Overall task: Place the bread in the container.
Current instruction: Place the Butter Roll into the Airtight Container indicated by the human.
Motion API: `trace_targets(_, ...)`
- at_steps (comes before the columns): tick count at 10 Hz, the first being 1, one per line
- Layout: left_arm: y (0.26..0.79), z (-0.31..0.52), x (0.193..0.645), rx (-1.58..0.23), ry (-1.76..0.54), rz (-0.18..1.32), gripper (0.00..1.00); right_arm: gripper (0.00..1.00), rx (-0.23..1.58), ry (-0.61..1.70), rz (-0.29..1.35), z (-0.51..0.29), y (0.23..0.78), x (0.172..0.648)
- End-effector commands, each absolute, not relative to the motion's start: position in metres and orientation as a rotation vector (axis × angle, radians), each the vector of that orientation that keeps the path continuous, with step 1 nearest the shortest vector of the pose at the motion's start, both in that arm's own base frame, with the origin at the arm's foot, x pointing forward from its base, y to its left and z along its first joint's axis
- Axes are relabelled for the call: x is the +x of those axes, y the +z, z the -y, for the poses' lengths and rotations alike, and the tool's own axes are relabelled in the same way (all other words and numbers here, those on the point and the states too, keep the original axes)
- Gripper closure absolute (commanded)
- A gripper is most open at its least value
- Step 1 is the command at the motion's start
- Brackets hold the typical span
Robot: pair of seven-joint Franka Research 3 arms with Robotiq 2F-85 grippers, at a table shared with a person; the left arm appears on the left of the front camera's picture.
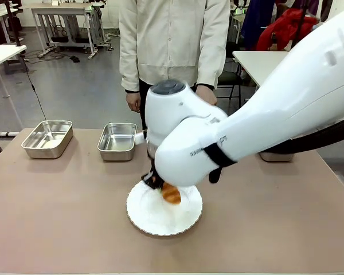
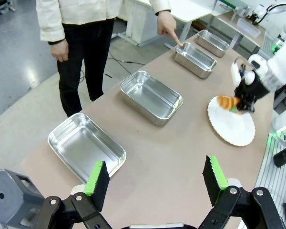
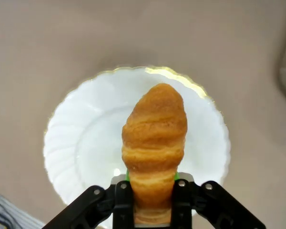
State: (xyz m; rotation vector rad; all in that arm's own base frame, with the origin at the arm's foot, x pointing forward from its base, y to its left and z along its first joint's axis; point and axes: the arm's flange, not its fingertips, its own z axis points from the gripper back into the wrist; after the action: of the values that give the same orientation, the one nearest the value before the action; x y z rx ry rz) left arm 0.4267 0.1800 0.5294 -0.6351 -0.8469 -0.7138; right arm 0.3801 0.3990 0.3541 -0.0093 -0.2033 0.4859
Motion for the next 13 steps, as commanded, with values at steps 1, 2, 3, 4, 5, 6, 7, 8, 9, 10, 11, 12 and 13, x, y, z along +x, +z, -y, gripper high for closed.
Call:
trace_targets(1,0.530,-0.180,0.425,-0.641,-0.722,0.859,0.00,0.72,-0.029,0.389,0.306,-0.373,0.403,0.402)
trace_targets(2,0.530,-0.180,0.425,-0.641,-0.722,0.859,0.00,0.72,-0.042,0.344,0.324,-0.356,0.422,0.423)
trace_targets(3,0.530,-0.180,0.425,-0.641,-0.722,0.859,0.00,0.72,-0.037,0.289,0.345,-0.337,0.441,0.450)
trace_targets(4,0.530,-0.180,0.425,-0.641,-0.722,0.859,0.00,0.72,-0.041,0.251,0.355,-0.324,0.452,0.471)
trace_targets(5,0.530,-0.180,0.425,-0.641,-0.722,0.859,0.00,0.72,-0.042,0.219,0.355,-0.311,0.457,0.490)
trace_targets(6,0.530,-0.180,0.425,-0.641,-0.722,0.859,0.00,0.72,-0.045,0.190,0.347,-0.297,0.456,0.510)
trace_targets(7,0.530,-0.180,0.425,-0.641,-0.722,0.859,0.00,0.72,-0.044,0.166,0.324,-0.284,0.447,0.532)
trace_targets(8,0.530,-0.180,0.425,-0.641,-0.722,0.859,0.00,0.72,-0.052,0.148,0.303,-0.276,0.434,0.549)
trace_targets(9,0.530,-0.180,0.425,-0.641,-0.722,0.859,0.00,0.72,-0.039,0.140,0.284,-0.269,0.420,0.563)
trace_targets(10,0.530,-0.180,0.425,-0.641,-0.722,0.859,0.00,0.72,-0.030,0.135,0.269,-0.267,0.409,0.571)
trace_targets(11,0.530,-0.180,0.425,-0.641,-0.722,0.859,0.00,0.72,-0.009,0.129,0.256,-0.267,0.407,0.570)
trace_targets(12,0.530,-0.180,0.425,-0.641,-0.722,0.859,0.00,0.72,-0.033,0.114,0.270,-0.260,0.406,0.560)
trace_targets(13,0.530,-0.180,0.425,-0.641,-0.722,0.859,0.00,0.72,-0.033,0.114,0.270,-0.260,0.406,0.560)
